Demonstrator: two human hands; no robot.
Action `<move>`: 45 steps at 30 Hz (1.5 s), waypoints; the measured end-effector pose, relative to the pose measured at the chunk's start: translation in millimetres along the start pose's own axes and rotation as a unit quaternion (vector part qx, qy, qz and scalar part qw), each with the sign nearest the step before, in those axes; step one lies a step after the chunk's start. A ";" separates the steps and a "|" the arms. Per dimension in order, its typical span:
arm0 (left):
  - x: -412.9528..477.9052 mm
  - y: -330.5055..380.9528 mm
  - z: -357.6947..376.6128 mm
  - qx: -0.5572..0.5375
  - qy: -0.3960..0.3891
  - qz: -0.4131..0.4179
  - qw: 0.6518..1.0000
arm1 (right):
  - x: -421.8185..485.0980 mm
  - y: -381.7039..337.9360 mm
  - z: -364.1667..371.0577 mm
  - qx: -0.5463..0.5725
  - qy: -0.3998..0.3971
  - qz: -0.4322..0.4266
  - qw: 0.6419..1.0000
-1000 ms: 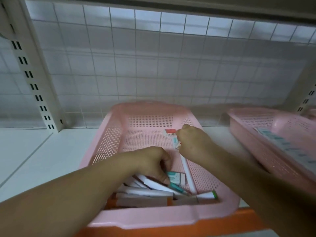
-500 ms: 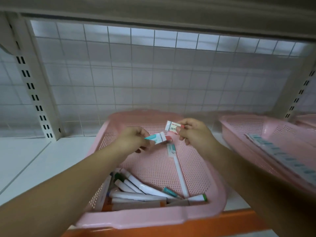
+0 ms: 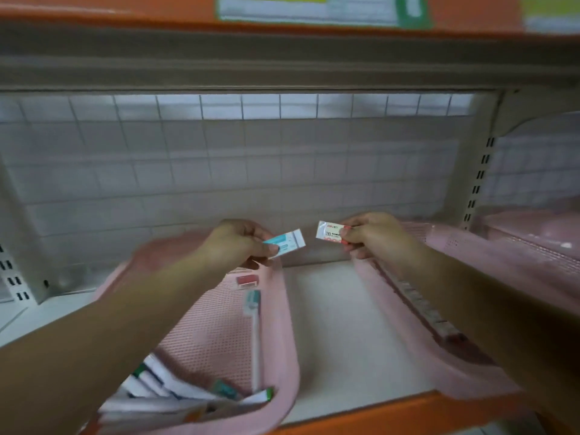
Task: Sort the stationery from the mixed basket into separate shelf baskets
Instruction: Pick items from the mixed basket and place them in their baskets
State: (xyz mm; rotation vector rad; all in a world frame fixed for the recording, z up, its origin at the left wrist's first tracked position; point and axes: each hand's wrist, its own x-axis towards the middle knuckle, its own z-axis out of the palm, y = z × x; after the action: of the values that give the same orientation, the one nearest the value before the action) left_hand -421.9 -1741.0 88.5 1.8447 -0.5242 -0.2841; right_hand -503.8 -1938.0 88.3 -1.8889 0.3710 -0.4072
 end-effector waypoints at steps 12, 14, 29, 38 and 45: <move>20.2 34.4 132.4 0.050 -0.072 0.011 0.996 | 1.4 47.1 -143.8 -0.110 -0.143 0.070 0.981; 17.9 34.1 144.7 0.064 -0.073 0.007 0.995 | 3.4 59.0 -151.6 -0.149 -0.205 0.089 0.963; 9.2 27.8 161.4 0.000 0.011 -0.058 0.998 | -18.6 99.6 -115.9 -0.280 -0.371 -0.036 0.885; 9.4 28.3 165.3 0.013 0.031 -0.057 0.998 | -26.1 106.3 -112.4 -0.367 -0.362 -0.240 0.823; 7.2 28.4 168.1 0.018 0.043 -0.051 0.998 | -22.2 114.8 -110.8 -0.365 -0.370 -0.249 0.817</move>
State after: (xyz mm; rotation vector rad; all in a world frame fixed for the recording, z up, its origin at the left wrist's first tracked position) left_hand -496.0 -1892.1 60.2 1.9138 -0.3786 -0.2639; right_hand -580.3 -2059.0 14.4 -2.7131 -0.6034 0.2101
